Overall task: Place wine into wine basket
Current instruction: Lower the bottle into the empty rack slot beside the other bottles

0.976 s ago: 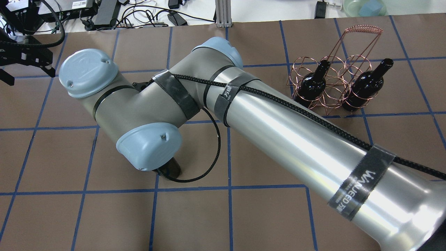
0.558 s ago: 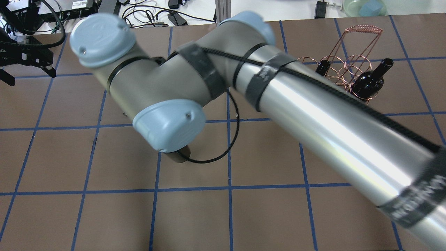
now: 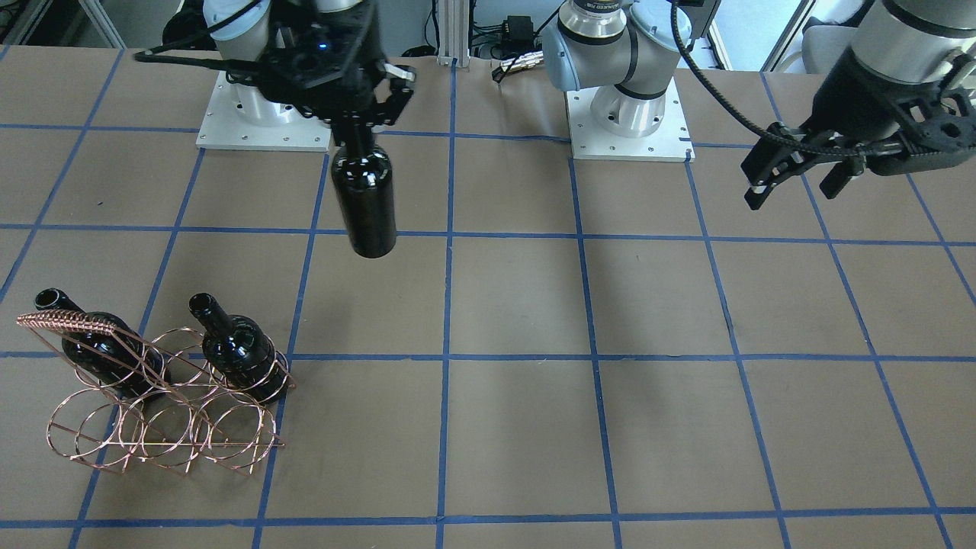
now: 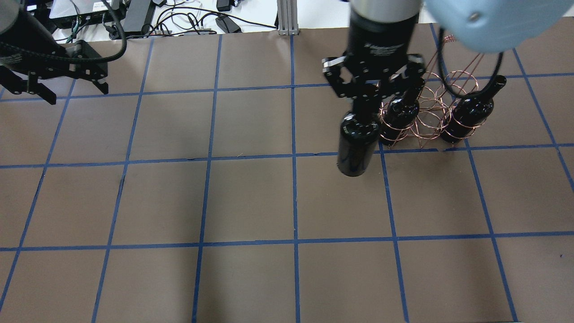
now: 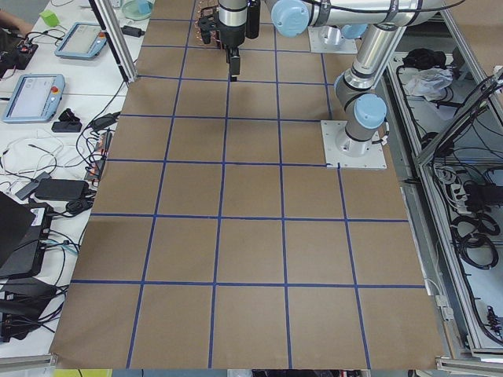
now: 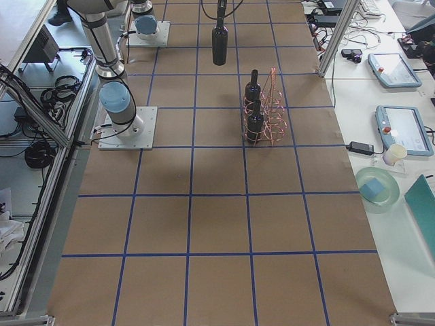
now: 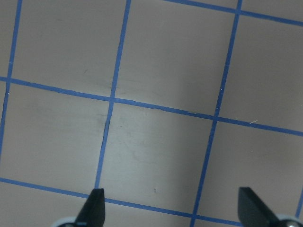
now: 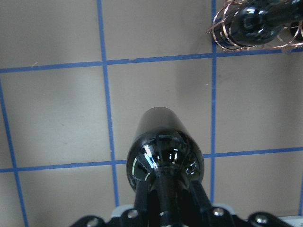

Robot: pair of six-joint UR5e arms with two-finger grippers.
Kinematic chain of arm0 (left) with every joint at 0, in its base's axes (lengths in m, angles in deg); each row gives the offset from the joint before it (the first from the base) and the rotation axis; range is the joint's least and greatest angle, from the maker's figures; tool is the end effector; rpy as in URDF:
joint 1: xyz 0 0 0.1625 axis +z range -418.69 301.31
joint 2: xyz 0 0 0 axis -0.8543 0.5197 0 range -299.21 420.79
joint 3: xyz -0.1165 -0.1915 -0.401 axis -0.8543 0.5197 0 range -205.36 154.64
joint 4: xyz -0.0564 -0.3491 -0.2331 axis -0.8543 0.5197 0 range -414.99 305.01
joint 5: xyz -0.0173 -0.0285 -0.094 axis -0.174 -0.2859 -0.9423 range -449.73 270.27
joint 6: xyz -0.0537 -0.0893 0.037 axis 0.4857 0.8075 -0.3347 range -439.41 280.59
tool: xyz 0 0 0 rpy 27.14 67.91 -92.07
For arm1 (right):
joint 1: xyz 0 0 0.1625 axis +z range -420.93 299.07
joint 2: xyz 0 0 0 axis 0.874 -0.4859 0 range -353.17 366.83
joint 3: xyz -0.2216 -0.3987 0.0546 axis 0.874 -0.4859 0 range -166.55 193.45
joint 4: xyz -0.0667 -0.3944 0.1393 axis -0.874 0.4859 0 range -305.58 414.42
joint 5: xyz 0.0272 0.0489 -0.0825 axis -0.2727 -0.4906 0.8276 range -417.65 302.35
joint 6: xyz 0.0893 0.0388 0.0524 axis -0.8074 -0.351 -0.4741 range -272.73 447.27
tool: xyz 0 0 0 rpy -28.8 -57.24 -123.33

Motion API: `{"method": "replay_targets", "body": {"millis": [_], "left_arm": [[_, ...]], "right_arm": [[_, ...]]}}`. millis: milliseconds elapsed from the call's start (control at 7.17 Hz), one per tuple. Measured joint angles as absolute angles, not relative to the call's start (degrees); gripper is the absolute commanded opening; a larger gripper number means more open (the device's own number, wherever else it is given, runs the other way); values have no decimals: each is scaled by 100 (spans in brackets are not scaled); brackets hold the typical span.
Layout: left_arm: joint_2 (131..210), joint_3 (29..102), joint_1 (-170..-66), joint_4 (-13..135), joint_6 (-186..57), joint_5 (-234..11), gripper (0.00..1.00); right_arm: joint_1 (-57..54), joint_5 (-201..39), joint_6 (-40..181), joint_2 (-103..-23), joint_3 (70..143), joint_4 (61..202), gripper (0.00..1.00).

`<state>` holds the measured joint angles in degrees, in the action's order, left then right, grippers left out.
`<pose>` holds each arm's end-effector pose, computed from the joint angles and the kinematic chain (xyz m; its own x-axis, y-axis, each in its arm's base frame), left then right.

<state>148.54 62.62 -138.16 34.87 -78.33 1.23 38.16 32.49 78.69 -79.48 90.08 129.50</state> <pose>-0.0396 -0.5065 0.5490 -0.9792 -0.2024 -0.0152 -0.2007 0.9766 -0.0772 0.2129 -0.4876 0.5693 -0.9998 -0.0096 0.0160 -0.0081 0.9959 0.0900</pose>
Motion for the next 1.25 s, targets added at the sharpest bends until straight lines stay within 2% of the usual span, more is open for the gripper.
{"method": "replay_targets", "body": {"millis": [279,558,1255], "left_arm": [[14859,6268,-14438,3461,-7381,137,100],[14842,6270,-14693,3457,-7322,106,100],[14785,6274,-14786,3493,-7352,147,100]], "right_arm": [[2530,3311,10037,-8040,9057,12720,0],[1843,3524,11234,-7997,9180,13140,0],[1695,3201,10998,-7466,9131,14275,0]]}}
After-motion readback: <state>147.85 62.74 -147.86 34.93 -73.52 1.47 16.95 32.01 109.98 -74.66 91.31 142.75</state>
